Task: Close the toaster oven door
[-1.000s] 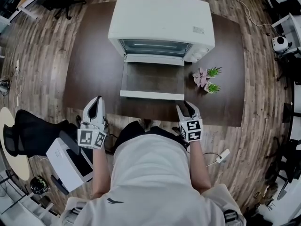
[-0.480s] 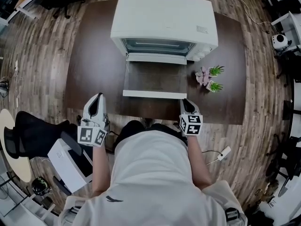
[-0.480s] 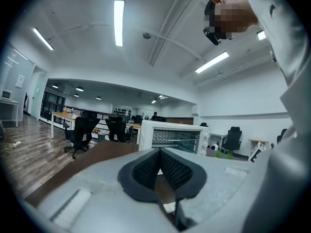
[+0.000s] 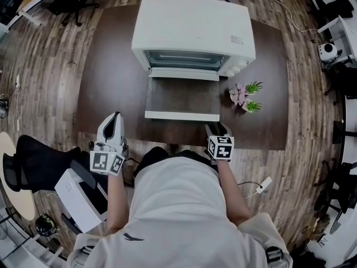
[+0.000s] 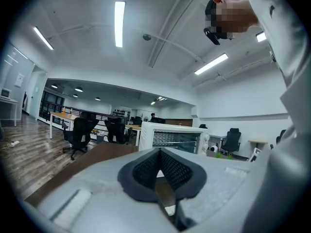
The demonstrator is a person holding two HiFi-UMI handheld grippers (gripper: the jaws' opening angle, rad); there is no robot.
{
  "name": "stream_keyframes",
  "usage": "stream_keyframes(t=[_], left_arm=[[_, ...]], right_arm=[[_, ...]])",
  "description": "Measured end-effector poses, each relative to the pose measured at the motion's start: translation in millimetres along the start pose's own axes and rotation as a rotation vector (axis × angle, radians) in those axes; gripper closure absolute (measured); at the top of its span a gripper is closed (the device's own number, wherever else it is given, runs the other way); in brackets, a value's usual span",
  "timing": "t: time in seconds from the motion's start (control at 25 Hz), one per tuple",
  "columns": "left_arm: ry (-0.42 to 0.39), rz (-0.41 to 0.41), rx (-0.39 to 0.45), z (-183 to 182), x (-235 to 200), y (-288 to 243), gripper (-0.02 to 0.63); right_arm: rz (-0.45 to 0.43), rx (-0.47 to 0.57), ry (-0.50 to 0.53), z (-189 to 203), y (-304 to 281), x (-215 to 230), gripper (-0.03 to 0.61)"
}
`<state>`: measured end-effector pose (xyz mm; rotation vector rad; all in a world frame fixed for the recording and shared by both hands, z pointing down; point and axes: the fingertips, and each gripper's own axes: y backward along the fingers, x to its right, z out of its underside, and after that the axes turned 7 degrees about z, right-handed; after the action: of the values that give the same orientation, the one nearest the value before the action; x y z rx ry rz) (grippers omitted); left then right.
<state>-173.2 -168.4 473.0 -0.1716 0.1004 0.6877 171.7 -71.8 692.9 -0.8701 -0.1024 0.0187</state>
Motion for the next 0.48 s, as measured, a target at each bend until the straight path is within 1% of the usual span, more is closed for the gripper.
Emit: stream_keyframes(t=[0.04, 0.12, 0.16, 0.2, 0.24, 0.36, 0.48], left_arm=[[0.001, 0.0, 0.001, 0, 0, -1, 0.609], [0.0, 0.002, 0.004, -1, 0, -2, 0.609], [-0.001, 0.003, 0.004, -1, 0, -2, 0.609], [-0.004, 0.005, 0.004, -2, -1, -1, 0.609], [-0.006, 0.005, 0.004, -3, -2, -1, 0.609], [-0.005, 0.001, 0.007, -3, -5, 2, 0.609], [0.001, -0.001, 0.007, -1, -7, 3, 0.609]], right_arm=[[-0.005, -0.008, -0.001, -2, -5, -1, 0.376], [0.001, -0.012, -0.023, -6, -10, 3, 0.444], [-0.008, -0.003, -0.041, -7, -9, 5, 0.472], [-0.022, 0.016, -0.051, -9, -6, 4, 0.48], [-0.029, 0.042, -0.043, -12, -2, 2, 0.506], [-0.002, 0.121, 0.05, -26, 9, -1, 0.509], [0.016, 0.197, 0.111, -41, 23, -2, 0.509]])
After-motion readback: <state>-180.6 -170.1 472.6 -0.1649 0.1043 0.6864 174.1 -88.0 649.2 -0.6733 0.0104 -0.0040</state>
